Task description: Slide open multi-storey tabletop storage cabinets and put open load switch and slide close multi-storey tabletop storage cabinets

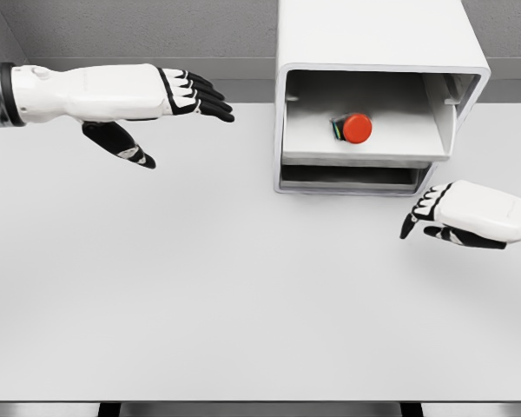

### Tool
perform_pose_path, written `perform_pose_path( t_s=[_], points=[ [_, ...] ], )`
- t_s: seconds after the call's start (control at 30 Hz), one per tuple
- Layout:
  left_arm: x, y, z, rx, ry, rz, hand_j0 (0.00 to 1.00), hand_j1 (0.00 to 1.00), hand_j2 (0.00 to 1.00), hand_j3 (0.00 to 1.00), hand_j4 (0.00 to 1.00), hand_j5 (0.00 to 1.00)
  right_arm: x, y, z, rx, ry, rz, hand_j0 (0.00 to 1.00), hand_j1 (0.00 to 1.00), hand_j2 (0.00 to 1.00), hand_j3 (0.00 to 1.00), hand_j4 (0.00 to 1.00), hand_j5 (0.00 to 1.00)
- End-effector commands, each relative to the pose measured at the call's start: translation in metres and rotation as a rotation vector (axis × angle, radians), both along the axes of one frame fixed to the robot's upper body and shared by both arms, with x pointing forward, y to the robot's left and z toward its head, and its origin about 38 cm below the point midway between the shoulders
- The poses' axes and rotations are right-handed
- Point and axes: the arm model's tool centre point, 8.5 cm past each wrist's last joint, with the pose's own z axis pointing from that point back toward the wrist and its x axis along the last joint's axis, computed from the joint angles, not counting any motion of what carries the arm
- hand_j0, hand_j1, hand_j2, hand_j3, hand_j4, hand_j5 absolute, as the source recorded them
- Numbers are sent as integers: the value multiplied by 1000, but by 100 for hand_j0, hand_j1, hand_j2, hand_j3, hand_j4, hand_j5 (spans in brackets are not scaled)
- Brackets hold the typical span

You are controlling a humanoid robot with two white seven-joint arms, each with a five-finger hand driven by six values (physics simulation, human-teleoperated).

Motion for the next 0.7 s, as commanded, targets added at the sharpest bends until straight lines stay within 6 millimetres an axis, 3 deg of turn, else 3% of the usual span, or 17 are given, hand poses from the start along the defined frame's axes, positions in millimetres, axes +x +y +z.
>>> perform_pose_path(
  t_s=[0.0, 0.07, 0.1, 0.5, 0.6, 0.67],
  points=[
    [0, 0, 0, -5, 5, 3, 100, 100, 100, 100, 100, 100, -1, 3, -4, 6, 16, 9, 66, 66, 66, 66, 66, 66],
    [2, 2, -1, -4, 8, 11, 100, 100, 100, 100, 100, 100, 0, 4, -2, 10, 9, 10, 97, 97, 97, 97, 97, 97],
    [2, 1, -2, -3, 11, 9, 100, 100, 100, 100, 100, 100, 1, 5, 0, 12, 3, 11, 100, 100, 100, 100, 100, 100],
    [2, 2, -3, 0, 12, 11, 100, 100, 100, 100, 100, 100, 13, 10, 16, 8, -42, 27, 93, 93, 93, 93, 93, 93],
    [3, 3, -4, 0, 15, 14, 100, 100, 100, 100, 100, 100, 11, 16, 11, 4, -28, 46, 94, 94, 94, 94, 94, 94],
    [3, 3, -4, 0, 15, 15, 100, 100, 100, 100, 100, 100, 10, 27, 2, -5, 1, 81, 100, 100, 100, 100, 100, 100]
  ],
)
